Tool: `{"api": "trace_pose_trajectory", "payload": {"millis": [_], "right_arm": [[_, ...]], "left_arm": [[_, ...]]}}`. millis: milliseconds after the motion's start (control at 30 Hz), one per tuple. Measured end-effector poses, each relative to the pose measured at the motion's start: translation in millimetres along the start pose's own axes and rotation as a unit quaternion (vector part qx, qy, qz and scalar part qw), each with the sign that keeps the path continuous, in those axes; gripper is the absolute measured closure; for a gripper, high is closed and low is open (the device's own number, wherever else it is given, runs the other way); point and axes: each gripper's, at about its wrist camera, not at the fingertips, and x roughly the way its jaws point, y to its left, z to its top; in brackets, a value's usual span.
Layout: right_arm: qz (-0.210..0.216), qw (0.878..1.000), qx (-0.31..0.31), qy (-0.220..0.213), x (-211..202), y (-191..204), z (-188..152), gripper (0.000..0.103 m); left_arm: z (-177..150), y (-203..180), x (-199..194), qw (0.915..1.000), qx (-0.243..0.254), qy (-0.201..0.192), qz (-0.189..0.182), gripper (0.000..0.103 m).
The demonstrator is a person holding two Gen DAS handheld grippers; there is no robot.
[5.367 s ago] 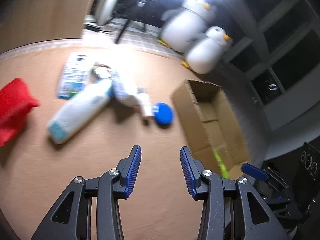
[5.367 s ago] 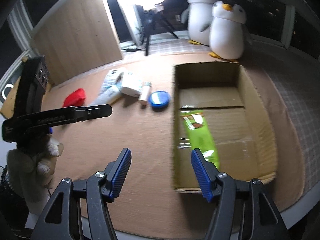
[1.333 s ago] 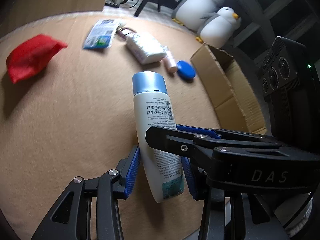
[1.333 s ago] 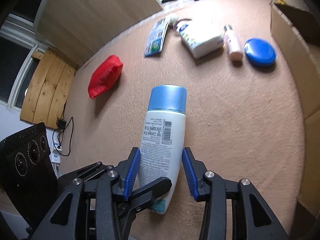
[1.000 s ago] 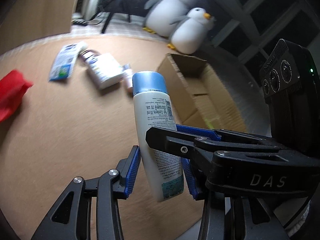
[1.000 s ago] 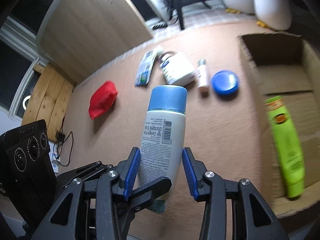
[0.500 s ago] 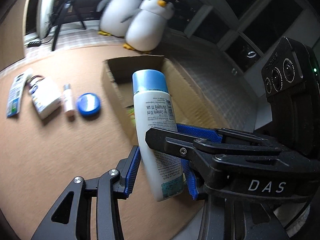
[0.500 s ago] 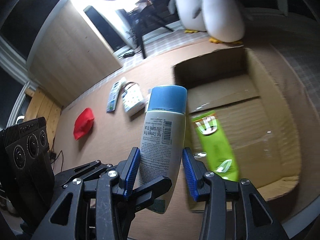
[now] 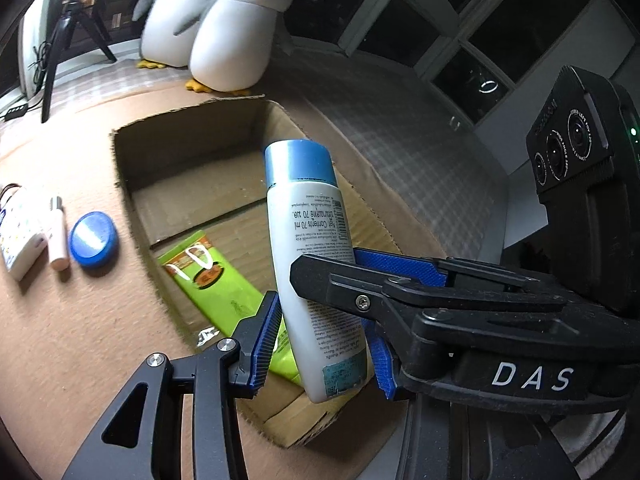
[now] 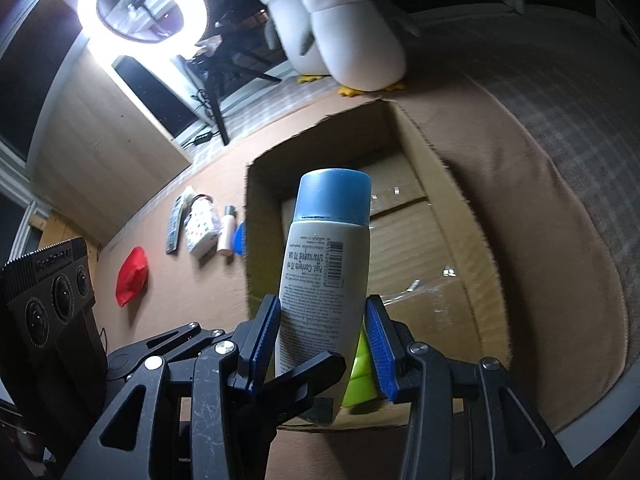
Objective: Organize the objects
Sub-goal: 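Carry the lotion bottle into the cardboard box and open the left tool, then reach the left tool to the blue-and-white card package and grasp it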
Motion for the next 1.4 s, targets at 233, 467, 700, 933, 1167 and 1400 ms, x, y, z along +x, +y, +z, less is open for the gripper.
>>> {"api": "trace_pose_trajectory", "payload": {"millis": [233,467,700,933,1167,1400], "right_arm": [[-0.013,1.0,0.0,0.005,2,-10,0,0.06],[-0.024,1.0,-0.001,0.0,2,-8,-1,0.051],[-0.024,1.0,-0.001,-0.007,-1,-2,-5,0.047],[-0.017,1.0,-0.019,-0.017,-1,16,-10,0.044],[-0.007,0.999,-0.043,-0.021,9,47,-17,0.044],[0.003,0.996,-0.081,-0.023,22,87,-17,0.044]], "left_arm": [[4,-4,4,1.0,0.008,0.001,0.002,0.036],[1,1,-1,0.9999,0.007,-0.001,0.011,0.028],[-7,12,-19,0.9998,0.002,-0.013,0.017,0.028],[-23,38,-58,0.9986,-0.022,-0.033,0.034,0.028],[-49,76,-98,0.9957,-0.048,-0.049,0.063,0.028],[-84,132,-139,0.9894,-0.095,-0.058,0.094,0.028]]}}
